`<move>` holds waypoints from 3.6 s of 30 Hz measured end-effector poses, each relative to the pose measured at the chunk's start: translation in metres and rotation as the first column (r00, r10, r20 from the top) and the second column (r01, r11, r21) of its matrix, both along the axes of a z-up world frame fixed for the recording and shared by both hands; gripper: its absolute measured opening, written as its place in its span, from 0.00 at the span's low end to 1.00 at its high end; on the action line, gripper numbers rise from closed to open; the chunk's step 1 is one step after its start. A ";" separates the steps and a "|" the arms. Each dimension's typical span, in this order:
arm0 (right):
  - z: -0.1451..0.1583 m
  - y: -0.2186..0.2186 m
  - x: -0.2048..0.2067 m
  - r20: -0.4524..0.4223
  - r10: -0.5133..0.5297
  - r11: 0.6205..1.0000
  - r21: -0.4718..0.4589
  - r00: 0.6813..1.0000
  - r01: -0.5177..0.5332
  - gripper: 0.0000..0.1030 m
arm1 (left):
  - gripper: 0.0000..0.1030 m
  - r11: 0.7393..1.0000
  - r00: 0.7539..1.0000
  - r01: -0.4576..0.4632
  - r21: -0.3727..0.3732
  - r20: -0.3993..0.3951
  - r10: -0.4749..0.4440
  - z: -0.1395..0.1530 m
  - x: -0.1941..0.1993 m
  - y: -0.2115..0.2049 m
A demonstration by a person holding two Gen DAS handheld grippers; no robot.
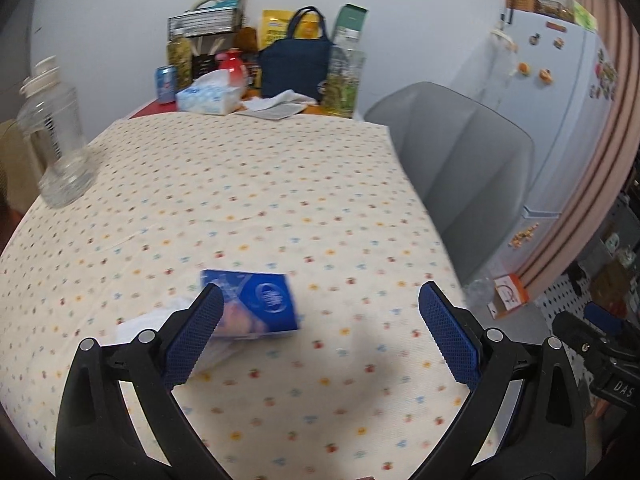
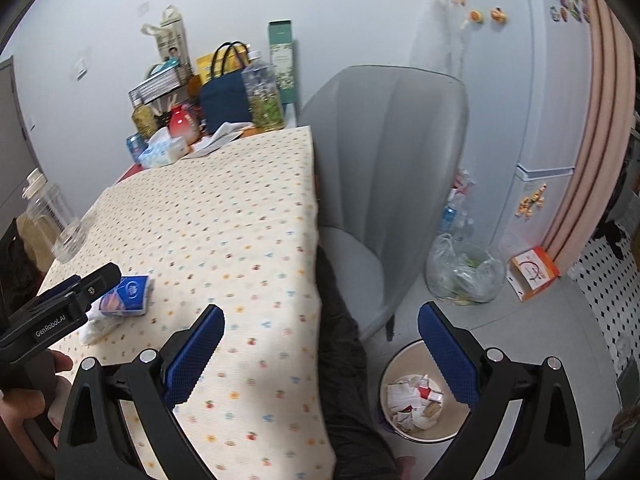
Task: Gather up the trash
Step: 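Move both tools back over the remaining tissues on the table, then close the left gripper on the white tissue while the right approaches the blue pack, then grasp the blue tissue pack with the right gripper and lift it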
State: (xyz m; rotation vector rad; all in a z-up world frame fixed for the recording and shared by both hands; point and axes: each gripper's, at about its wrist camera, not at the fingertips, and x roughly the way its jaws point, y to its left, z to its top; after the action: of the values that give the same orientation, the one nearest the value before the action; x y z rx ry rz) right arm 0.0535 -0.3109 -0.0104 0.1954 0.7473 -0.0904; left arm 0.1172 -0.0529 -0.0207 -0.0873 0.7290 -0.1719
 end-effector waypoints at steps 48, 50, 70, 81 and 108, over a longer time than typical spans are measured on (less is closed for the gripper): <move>-0.031 0.169 0.055 -0.100 0.316 0.948 -0.012 0.944 -0.319 0.92 | 0.03 0.956 0.956 -0.289 -0.049 -0.060 0.286 -0.034 -0.014 0.168; -0.034 0.179 0.058 -0.108 0.331 0.942 -0.015 0.937 -0.335 0.92 | 0.03 0.949 0.950 -0.309 -0.056 -0.060 0.306 -0.035 -0.015 0.178; -0.065 0.237 0.099 -0.189 0.398 0.913 -0.013 0.898 -0.407 0.92 | 0.03 0.925 0.925 -0.377 -0.057 -0.078 0.372 -0.049 -0.013 0.210; -0.076 0.248 0.111 -0.205 0.399 0.908 -0.050 0.894 -0.417 0.83 | 0.03 0.927 0.923 -0.374 -0.034 -0.106 0.369 -0.061 -0.003 0.205; -0.025 0.162 0.060 -0.079 0.349 0.937 0.037 0.934 -0.347 0.42 | 0.03 0.974 0.974 -0.225 -0.021 -0.042 0.224 -0.030 -0.005 0.128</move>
State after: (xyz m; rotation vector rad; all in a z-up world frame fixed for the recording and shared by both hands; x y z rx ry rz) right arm 0.1139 -0.1494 -0.0357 0.0783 0.8572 0.2490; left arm 0.1124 0.0751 -0.0505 -0.1968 0.7510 0.0366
